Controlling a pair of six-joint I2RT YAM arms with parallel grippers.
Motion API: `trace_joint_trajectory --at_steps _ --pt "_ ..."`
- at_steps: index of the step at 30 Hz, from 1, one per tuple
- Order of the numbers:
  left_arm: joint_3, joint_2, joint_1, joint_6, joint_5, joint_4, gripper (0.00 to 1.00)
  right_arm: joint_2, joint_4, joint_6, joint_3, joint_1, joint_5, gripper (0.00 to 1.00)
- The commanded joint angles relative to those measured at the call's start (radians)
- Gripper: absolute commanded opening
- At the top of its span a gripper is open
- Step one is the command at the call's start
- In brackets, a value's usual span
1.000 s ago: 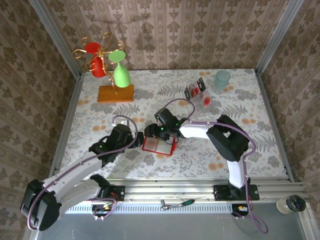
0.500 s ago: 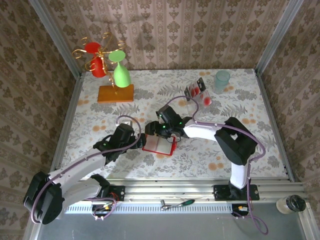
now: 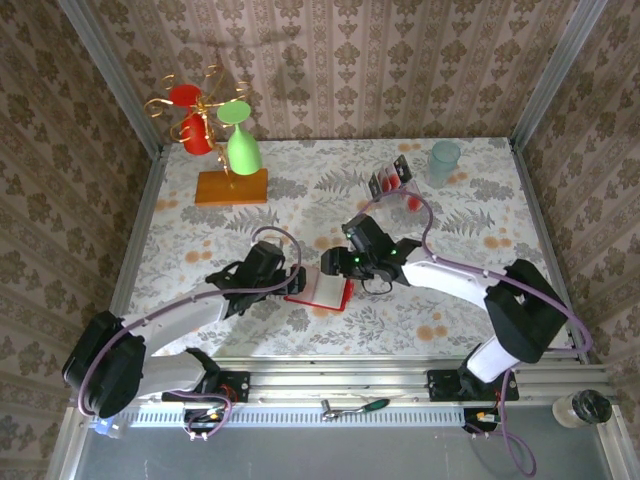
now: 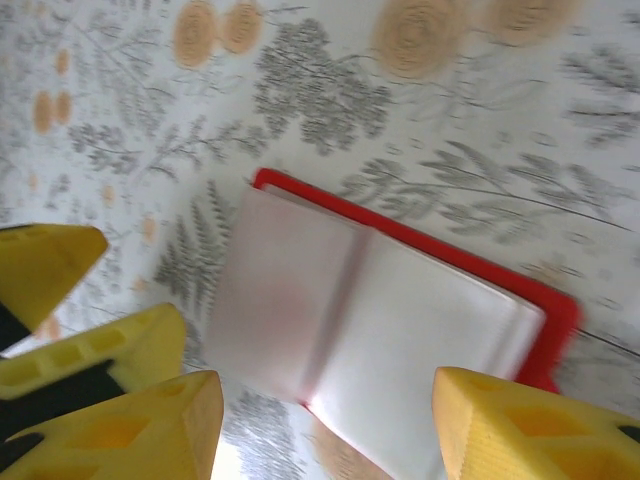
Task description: Put the credit cards into the card holder
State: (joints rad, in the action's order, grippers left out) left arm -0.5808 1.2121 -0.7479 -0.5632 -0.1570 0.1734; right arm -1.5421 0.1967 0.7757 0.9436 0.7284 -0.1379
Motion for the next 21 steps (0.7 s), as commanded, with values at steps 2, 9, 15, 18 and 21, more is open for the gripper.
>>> trace_joint_trajectory --at_steps 2,9,15,18,21 --pt "-0.037 0.044 -0.026 0.044 -0.044 -0.002 1.0 0.068 0.144 -0.06 -0.051 0.006 0.14 0.58" --pt "-0.031 0.099 -0.037 0.042 -0.1 0.014 1.0 0.039 0.085 -0.051 -0.118 0.011 0.092 0.58" --pt "-0.021 0.119 -0.036 0.026 -0.143 0.044 1.0 -0.017 0.024 -0.038 -0.143 0.009 0.079 0.48" --pt "-0.01 0.123 -0.033 0.016 -0.15 0.044 1.0 -0.029 0.017 -0.05 -0.149 -0.004 0.082 0.3" --pt "0.001 0.129 -0.032 0.01 -0.148 0.041 1.0 -0.022 0.012 -0.064 -0.162 -0.023 0.078 0.11"
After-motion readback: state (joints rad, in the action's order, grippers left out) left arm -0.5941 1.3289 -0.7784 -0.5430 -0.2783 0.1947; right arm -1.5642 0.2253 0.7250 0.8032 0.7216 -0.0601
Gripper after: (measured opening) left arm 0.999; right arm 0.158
